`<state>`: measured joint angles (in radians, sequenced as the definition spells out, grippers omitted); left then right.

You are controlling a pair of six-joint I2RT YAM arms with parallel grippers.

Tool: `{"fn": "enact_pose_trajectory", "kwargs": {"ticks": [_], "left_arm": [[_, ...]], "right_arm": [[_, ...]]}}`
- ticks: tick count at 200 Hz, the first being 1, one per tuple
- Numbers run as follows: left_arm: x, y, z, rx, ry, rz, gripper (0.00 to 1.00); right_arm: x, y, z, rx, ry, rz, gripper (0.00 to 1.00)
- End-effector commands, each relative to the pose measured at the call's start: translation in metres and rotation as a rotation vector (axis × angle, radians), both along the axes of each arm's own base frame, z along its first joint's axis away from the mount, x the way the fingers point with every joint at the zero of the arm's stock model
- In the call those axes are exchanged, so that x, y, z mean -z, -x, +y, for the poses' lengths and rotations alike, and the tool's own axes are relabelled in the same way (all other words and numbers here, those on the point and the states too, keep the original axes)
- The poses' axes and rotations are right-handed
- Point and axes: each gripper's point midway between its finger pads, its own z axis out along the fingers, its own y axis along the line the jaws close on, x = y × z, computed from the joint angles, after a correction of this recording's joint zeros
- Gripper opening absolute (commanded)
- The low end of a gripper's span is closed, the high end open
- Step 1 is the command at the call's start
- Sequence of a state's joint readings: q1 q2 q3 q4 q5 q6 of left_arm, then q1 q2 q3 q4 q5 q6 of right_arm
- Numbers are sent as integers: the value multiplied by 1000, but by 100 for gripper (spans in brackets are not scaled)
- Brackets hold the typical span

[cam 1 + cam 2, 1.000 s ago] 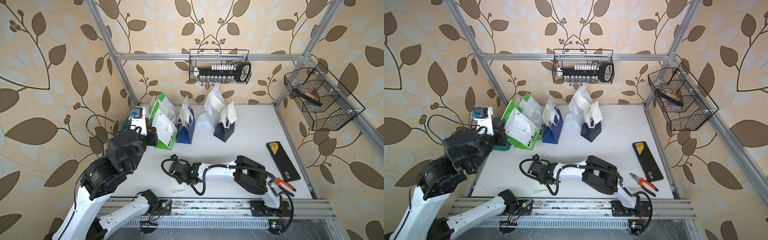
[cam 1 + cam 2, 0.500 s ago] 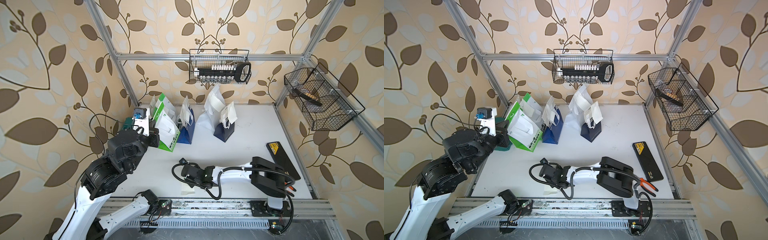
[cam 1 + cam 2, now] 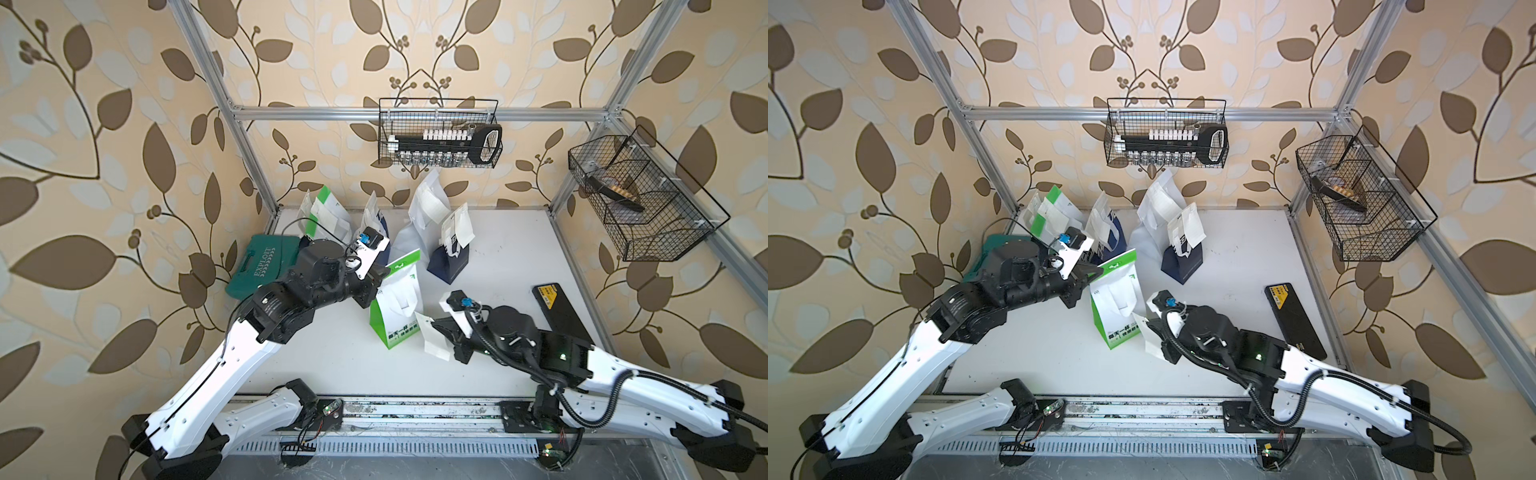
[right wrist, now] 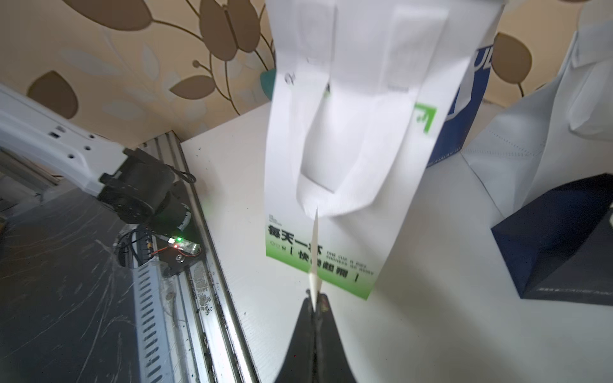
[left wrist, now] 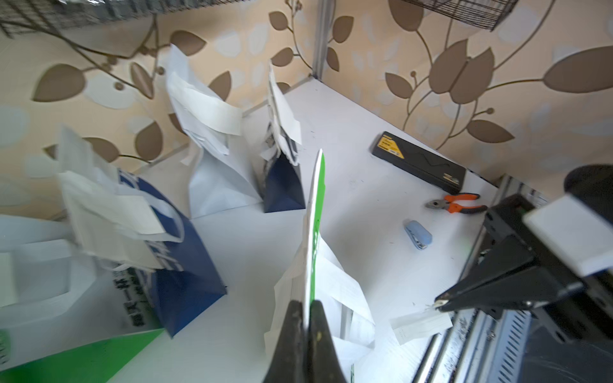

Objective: Staple the receipts to the bags
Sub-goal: Place the takeout bag at the center of the board.

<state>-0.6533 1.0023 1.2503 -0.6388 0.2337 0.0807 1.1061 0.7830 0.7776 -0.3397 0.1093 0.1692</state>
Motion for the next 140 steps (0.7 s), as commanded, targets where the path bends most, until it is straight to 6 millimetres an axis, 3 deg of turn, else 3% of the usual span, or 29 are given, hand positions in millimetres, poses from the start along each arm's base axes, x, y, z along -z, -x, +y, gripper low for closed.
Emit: {"fn": "enact_pose_trajectory", "kwargs": {"ticks": [1, 24, 63, 125, 140], "left_arm": [[-7, 4, -33, 172, 96, -26, 0], [11, -3, -47, 204, 133, -12, 0], [33, -2, -49, 235, 114, -14, 0], [45, 4, -46, 256, 76, 47, 0], [47, 4, -45, 256, 64, 65, 5]], "right_arm": [[12, 13, -24, -38, 85, 1, 0], [3, 3, -36, 29, 69, -29, 0], [2, -20, -31, 49, 2, 42, 0], [-9, -45, 0, -33, -117, 147, 0], [-11, -50, 4, -28, -121, 158, 0]]}}
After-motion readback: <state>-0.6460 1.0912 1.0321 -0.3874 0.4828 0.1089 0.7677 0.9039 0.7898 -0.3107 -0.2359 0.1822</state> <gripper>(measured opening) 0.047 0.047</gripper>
